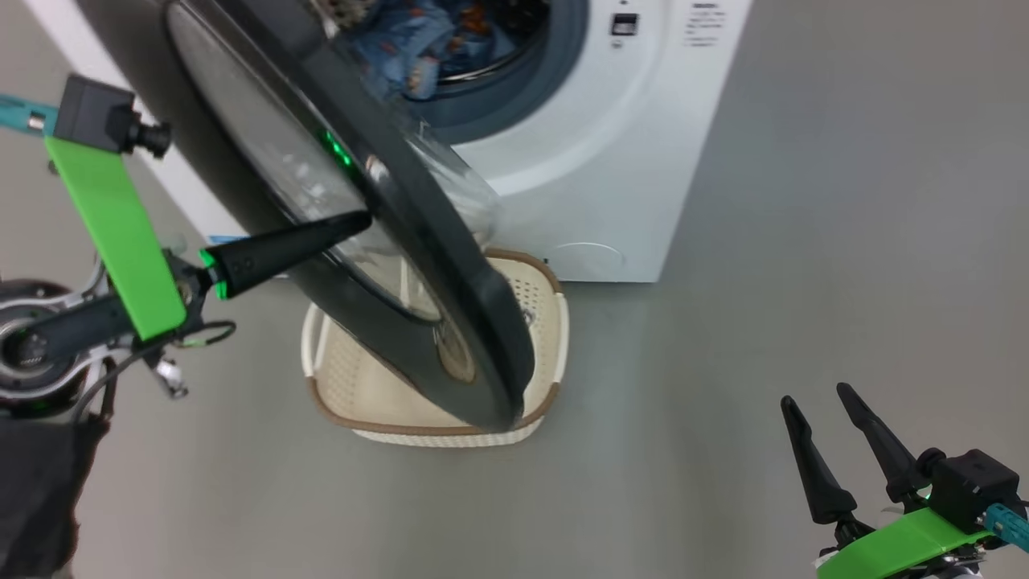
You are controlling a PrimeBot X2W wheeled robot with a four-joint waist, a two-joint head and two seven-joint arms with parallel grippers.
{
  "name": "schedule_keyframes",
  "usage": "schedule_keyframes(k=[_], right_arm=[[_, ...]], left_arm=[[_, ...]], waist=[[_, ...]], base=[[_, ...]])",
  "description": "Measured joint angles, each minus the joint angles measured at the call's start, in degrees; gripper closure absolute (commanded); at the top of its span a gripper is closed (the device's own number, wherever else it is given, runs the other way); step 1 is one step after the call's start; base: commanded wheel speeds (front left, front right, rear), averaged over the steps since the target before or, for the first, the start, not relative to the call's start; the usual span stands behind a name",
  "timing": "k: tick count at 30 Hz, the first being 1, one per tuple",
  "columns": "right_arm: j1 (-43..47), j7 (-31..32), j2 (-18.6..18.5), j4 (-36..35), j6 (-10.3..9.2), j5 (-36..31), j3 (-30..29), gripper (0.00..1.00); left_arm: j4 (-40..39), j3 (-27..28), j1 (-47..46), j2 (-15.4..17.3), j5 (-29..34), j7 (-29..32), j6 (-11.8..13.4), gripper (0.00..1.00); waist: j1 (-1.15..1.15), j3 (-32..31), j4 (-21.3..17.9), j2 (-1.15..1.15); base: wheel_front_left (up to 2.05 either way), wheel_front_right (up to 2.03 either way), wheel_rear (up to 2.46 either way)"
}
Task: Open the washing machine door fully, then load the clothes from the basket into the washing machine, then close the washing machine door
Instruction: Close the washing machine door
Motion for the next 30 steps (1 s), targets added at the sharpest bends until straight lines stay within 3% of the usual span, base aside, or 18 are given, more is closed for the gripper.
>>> schedule_keyframes(k=[14, 25, 26, 28, 29, 30], right_arm=[[-1.4, 0.0, 1.5, -0.2, 0.0, -0.2, -0.5, 0.0], [-1.4, 0.0, 1.5, -0.2, 0.0, -0.3, -0.6, 0.0], [-1.4, 0.0, 1.5, -0.2, 0.0, -0.3, -0.5, 0.0], [-1.4, 0.0, 1.3, -0.1, 0.0, -0.3, -0.3, 0.0], [-1.4, 0.0, 1.2, -0.1, 0.0, -0.3, -0.3, 0.0], [-1.4, 0.0, 1.1, 0.0, 0.0, -0.3, -0.2, 0.0]], left_arm=[[6.8, -0.5, -7.3, -2.8, 3.5, -8.5, -0.2, 1.0], [7.5, -0.1, -3.7, 0.2, 3.5, -12.5, -0.2, 1.0], [7.5, 0.2, -2.6, 0.6, 3.4, -13.1, -0.2, 0.91], [7.4, 0.3, -0.5, 1.3, 3.4, -14.1, -0.2, 0.51], [7.4, 0.3, 0.6, 1.7, 3.4, -14.6, -0.2, 0.51], [7.4, 0.3, 1.7, 2.2, 3.5, -15.1, -0.2, 0.02]], waist=[[0.0, 3.1, -8.6, 0.0], [0.0, 2.7, -7.2, 0.0], [0.0, 2.5, -6.8, 0.0], [0.0, 2.1, -6.1, 0.0], [0.0, 1.9, -5.8, 0.0], [0.0, 1.7, -5.4, 0.0]], base=[[0.0, 0.0, 0.0], [0.0, 0.0, 0.0], [0.0, 0.0, 0.0], [0.0, 0.0, 0.0], [0.0, 0.0, 0.0], [0.0, 0.0, 0.0]])
